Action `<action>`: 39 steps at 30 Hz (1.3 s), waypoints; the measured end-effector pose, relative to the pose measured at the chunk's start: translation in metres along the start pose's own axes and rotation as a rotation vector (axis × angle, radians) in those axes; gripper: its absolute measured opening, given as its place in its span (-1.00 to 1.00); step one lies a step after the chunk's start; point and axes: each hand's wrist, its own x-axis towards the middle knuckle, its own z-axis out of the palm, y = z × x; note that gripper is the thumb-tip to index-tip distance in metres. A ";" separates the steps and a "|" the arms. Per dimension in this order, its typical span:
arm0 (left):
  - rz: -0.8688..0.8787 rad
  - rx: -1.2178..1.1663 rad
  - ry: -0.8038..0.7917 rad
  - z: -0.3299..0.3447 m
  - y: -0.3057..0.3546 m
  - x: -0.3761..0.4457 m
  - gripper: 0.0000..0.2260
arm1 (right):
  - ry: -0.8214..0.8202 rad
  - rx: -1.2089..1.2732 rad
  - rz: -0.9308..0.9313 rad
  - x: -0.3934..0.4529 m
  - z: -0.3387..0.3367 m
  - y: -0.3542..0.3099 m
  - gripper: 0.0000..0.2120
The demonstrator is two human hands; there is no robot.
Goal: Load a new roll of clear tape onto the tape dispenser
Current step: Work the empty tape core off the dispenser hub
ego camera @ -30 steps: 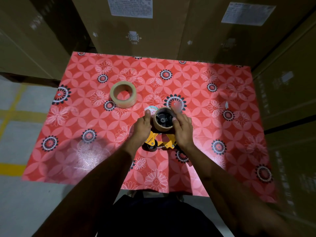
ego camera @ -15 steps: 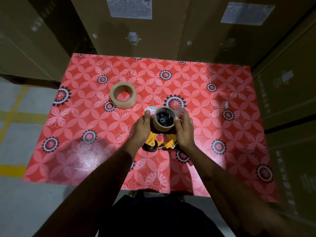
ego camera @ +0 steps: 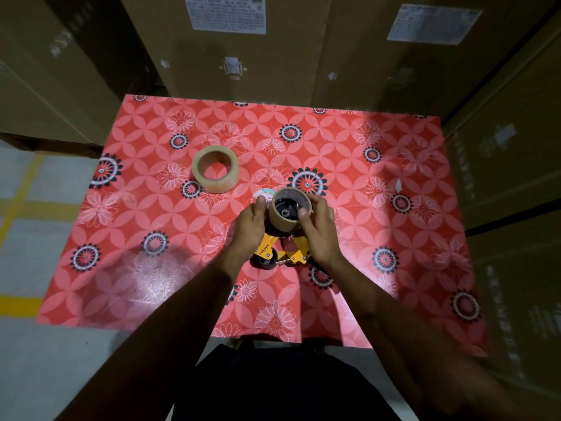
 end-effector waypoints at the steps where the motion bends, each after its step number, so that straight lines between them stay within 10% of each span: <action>1: 0.010 -0.018 0.003 0.000 -0.001 0.001 -0.12 | -0.035 -0.034 -0.005 -0.001 0.001 -0.001 -0.27; 9: 0.040 0.008 0.056 0.001 -0.010 0.003 -0.35 | 0.014 0.202 0.229 0.013 0.007 0.001 -0.13; 14: -0.039 -0.035 0.037 0.001 -0.017 0.010 -0.12 | 0.012 -0.247 -0.304 -0.001 0.005 -0.004 -0.25; 19: -0.025 -0.075 0.105 0.003 -0.003 0.000 -0.43 | 0.173 0.000 0.067 -0.001 0.009 -0.007 -0.18; 24: -0.048 -0.116 0.111 0.002 -0.005 0.000 -0.40 | 0.077 -0.264 -0.343 -0.010 0.006 -0.010 -0.33; 30: -0.024 -0.058 0.079 -0.008 0.001 -0.007 -0.54 | 0.203 0.398 0.279 -0.005 -0.014 -0.014 -0.52; 36: 0.024 0.051 -0.088 -0.024 -0.002 -0.023 -0.90 | 0.271 0.089 0.298 0.021 -0.080 0.010 -0.26; 39: 0.047 0.035 -0.138 -0.030 -0.002 -0.031 -0.69 | 0.316 -0.030 0.286 0.035 -0.096 0.014 -0.27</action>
